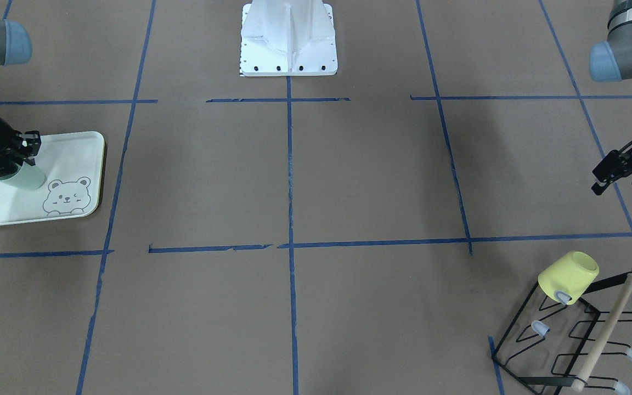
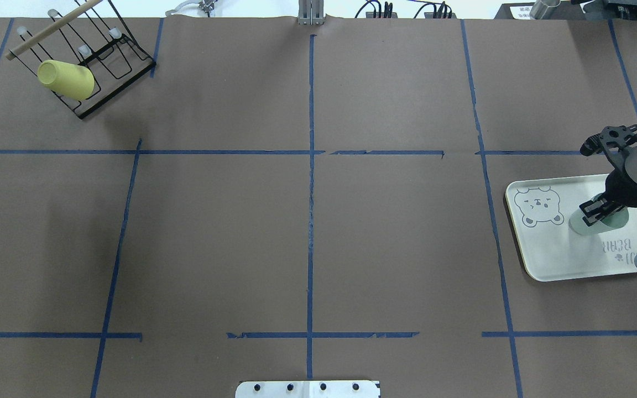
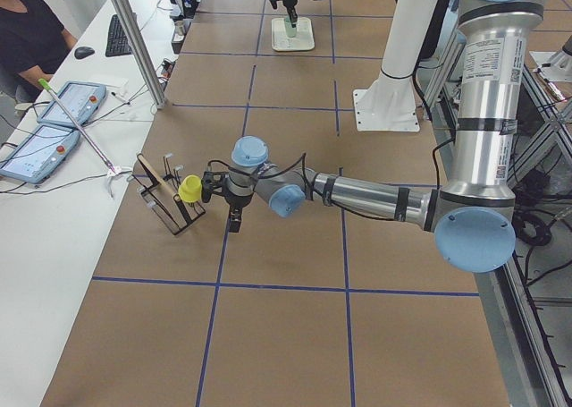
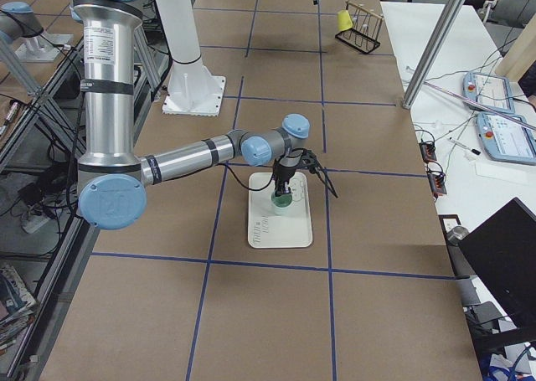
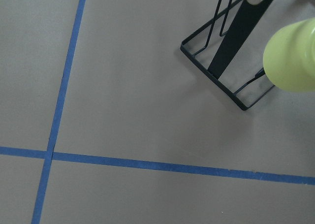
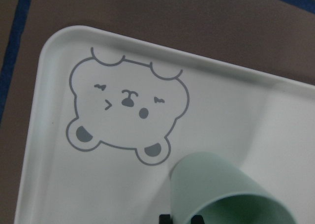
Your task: Left arm grabs green cup and hands to right arm on tray
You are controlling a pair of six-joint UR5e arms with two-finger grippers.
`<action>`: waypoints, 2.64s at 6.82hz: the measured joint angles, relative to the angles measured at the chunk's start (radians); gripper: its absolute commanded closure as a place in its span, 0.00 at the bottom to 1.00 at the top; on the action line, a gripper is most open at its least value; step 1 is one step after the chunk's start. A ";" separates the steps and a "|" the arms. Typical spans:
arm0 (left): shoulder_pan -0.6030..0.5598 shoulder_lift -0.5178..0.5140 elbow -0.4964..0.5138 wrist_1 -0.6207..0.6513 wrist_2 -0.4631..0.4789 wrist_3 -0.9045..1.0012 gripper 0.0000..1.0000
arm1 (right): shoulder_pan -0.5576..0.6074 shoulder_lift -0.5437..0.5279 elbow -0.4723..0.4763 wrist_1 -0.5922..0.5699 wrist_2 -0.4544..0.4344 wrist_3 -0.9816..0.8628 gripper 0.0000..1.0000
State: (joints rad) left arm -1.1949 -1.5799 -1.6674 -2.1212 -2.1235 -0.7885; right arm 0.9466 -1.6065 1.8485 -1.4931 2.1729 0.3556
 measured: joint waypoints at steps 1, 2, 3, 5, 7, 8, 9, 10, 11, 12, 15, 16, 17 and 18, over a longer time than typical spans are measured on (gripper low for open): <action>0.000 0.000 -0.007 0.006 -0.003 0.000 0.00 | 0.006 0.006 0.010 0.000 -0.010 0.000 0.00; -0.005 -0.001 -0.026 0.040 -0.028 0.000 0.00 | 0.030 0.002 0.043 0.001 -0.010 -0.001 0.00; -0.026 -0.007 -0.064 0.111 -0.073 0.014 0.00 | 0.075 -0.012 0.093 0.001 0.004 -0.001 0.00; -0.084 -0.022 -0.158 0.305 -0.134 0.130 0.00 | 0.204 -0.053 0.134 0.007 0.098 -0.009 0.00; -0.144 -0.054 -0.195 0.497 -0.225 0.292 0.00 | 0.310 -0.104 0.122 0.009 0.135 -0.095 0.00; -0.177 -0.058 -0.197 0.549 -0.252 0.389 0.00 | 0.351 -0.121 0.111 0.008 0.139 -0.142 0.00; -0.219 -0.034 -0.193 0.570 -0.266 0.498 0.00 | 0.377 -0.138 0.105 0.008 0.140 -0.169 0.00; -0.277 0.020 -0.179 0.577 -0.281 0.620 0.00 | 0.399 -0.160 0.102 0.008 0.141 -0.201 0.00; -0.334 0.074 -0.156 0.579 -0.296 0.737 0.00 | 0.415 -0.188 0.100 0.009 0.142 -0.234 0.00; -0.373 0.122 -0.141 0.583 -0.303 0.819 0.00 | 0.424 -0.216 0.099 0.010 0.147 -0.253 0.00; -0.398 0.133 -0.173 0.793 -0.303 0.877 0.00 | 0.434 -0.240 0.100 0.014 0.186 -0.273 0.00; -0.398 0.127 -0.184 0.834 -0.305 0.877 0.00 | 0.442 -0.234 0.100 0.014 0.187 -0.276 0.00; -0.399 0.127 -0.196 0.845 -0.306 0.879 0.00 | 0.446 -0.231 0.099 0.014 0.187 -0.274 0.00; -0.399 0.132 -0.212 0.843 -0.305 0.881 0.00 | 0.447 -0.229 0.100 0.014 0.189 -0.272 0.00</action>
State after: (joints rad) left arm -1.5938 -1.4474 -1.8794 -1.2780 -2.4289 0.0925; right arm 1.3936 -1.8353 1.9486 -1.4788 2.3623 0.0836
